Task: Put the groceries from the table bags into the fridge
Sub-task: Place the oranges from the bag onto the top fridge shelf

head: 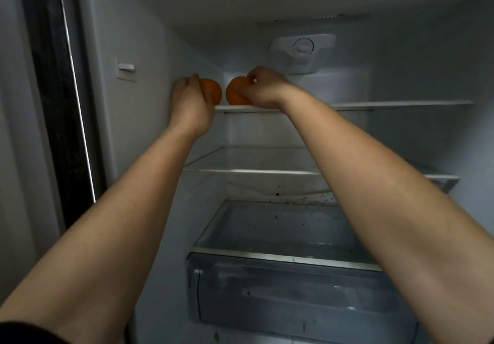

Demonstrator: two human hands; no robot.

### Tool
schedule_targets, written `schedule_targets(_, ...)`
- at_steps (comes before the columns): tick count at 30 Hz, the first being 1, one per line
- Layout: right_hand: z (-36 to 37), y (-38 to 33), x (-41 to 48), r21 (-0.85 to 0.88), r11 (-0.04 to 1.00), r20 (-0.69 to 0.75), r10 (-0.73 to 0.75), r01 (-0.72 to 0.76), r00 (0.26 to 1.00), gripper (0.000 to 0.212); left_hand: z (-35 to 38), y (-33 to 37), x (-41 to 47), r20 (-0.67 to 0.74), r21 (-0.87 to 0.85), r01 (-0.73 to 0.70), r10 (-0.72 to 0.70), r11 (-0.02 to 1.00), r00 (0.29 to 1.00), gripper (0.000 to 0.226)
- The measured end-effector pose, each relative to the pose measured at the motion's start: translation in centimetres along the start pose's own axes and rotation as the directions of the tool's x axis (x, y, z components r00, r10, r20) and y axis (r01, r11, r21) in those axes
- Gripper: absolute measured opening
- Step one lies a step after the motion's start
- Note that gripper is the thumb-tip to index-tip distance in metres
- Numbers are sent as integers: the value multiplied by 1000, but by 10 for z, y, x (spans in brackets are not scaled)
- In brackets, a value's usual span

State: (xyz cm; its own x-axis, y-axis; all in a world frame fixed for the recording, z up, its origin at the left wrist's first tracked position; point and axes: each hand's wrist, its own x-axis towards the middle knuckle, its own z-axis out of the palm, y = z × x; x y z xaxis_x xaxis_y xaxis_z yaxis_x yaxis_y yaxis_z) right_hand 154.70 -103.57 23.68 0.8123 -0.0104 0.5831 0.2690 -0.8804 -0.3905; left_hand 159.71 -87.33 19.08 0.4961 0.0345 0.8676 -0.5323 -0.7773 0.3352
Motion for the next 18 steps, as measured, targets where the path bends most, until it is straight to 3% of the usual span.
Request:
schedule_targets(5, -3, 1, -18, -10, 1000, -58, -3, 2, 998, 67, 1, -8, -9, -8, -101, -83, 83, 991, 997, 53)
schedule_targets(8, -2, 11, -45, -65, 996, -280, -73, 56, 957, 60, -7, -4, -30, -83, -192, -71, 56, 979, 995, 56)
schedule_targets(11, 22, 36, -94, -169, 969, -592, -247, 182, 767, 49, -12, 7, -81, -210, -190, -75, 34, 979, 977, 54)
schedule_targets(13, 53, 61, -129, -204, 960, -700, -280, 192, 657, 49, -10, 10, -131, -260, -136, -114, 75, 984, 963, 51)
schedule_targets(15, 92, 86, -164, -187, 970, -706, -244, 158, 665, 53, -3, 5, -187, -221, -50, -130, 116, 990, 968, 52)
schedule_targets(18, 147, 110, -214, -181, 976, -597, -209, 124, 775, 60, 7, -12, -271, -56, 85, -95, 100, 992, 993, 54)
